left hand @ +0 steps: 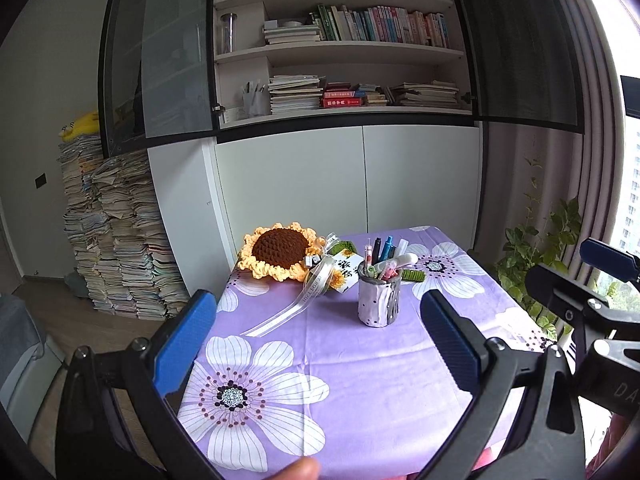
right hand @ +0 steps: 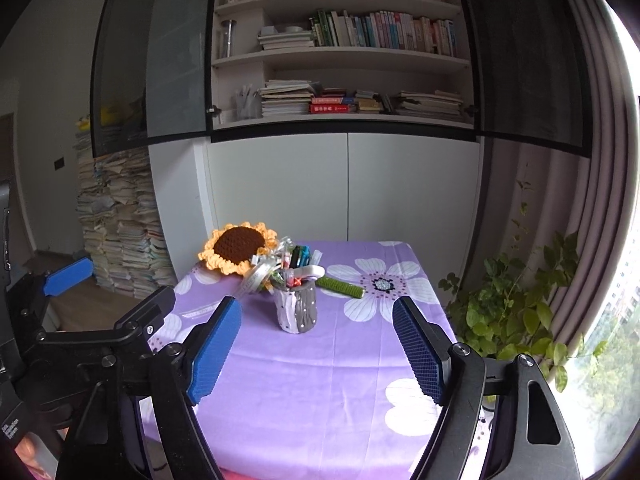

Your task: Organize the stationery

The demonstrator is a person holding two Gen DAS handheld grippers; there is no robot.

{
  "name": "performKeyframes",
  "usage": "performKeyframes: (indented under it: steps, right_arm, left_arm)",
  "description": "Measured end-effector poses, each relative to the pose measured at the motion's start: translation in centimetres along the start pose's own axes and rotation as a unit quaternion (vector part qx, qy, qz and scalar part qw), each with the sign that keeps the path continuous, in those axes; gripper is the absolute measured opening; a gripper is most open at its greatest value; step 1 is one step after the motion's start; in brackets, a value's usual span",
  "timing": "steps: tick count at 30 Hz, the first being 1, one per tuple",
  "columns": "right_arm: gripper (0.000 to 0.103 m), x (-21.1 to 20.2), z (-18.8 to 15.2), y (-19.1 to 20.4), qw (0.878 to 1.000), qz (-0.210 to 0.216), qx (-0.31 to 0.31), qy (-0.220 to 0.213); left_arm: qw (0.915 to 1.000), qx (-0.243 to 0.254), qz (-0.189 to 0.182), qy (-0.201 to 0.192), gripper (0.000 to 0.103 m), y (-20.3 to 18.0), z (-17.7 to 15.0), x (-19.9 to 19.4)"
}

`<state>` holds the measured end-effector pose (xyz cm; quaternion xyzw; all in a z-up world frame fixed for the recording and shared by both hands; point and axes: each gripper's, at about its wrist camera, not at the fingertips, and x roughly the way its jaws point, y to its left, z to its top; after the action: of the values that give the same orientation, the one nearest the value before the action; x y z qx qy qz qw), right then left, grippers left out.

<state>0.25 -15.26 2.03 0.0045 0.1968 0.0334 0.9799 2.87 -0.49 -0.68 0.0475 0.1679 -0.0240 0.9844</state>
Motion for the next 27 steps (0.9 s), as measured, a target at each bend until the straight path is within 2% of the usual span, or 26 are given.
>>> performKeyframes:
  steps: [4,6,7,13,23,27]
  right_arm:
    - [0.085,-2.0,0.4,0.6,1.000,0.000,0.006,-0.027]
    - [0.092,-2.7,0.6,1.0,0.999,-0.008,0.000,-0.034]
    - [0.093,-2.9,0.7,1.4,0.999,-0.014,-0.011,-0.034]
    - [0.093,-4.2,0.7,3.0,0.998,-0.026,-0.040,-0.045]
    - [0.093,-5.7,0.6,3.0,0.998,-0.023,-0.030,-0.052]
    - [0.093,-6.2,0.7,2.7,0.998,-0.027,-0.024,-0.059]
  left_arm:
    - [0.9997,-0.006,0.006,-0.021,0.102,0.9,0.1,-2.1]
    - [0.9996,-0.006,0.011,-0.027,0.102,1.3,0.1,-2.8]
    - [0.9995,-0.005,0.013,-0.028,0.102,1.4,0.0,-2.9]
    - [0.9993,-0.014,0.020,-0.029,0.102,2.7,-0.3,-3.8]
    - [0.9974,-0.050,0.036,-0.036,0.102,5.1,0.2,-4.8]
    - [0.9970,-0.049,0.037,-0.047,0.102,5.1,0.6,-5.7]
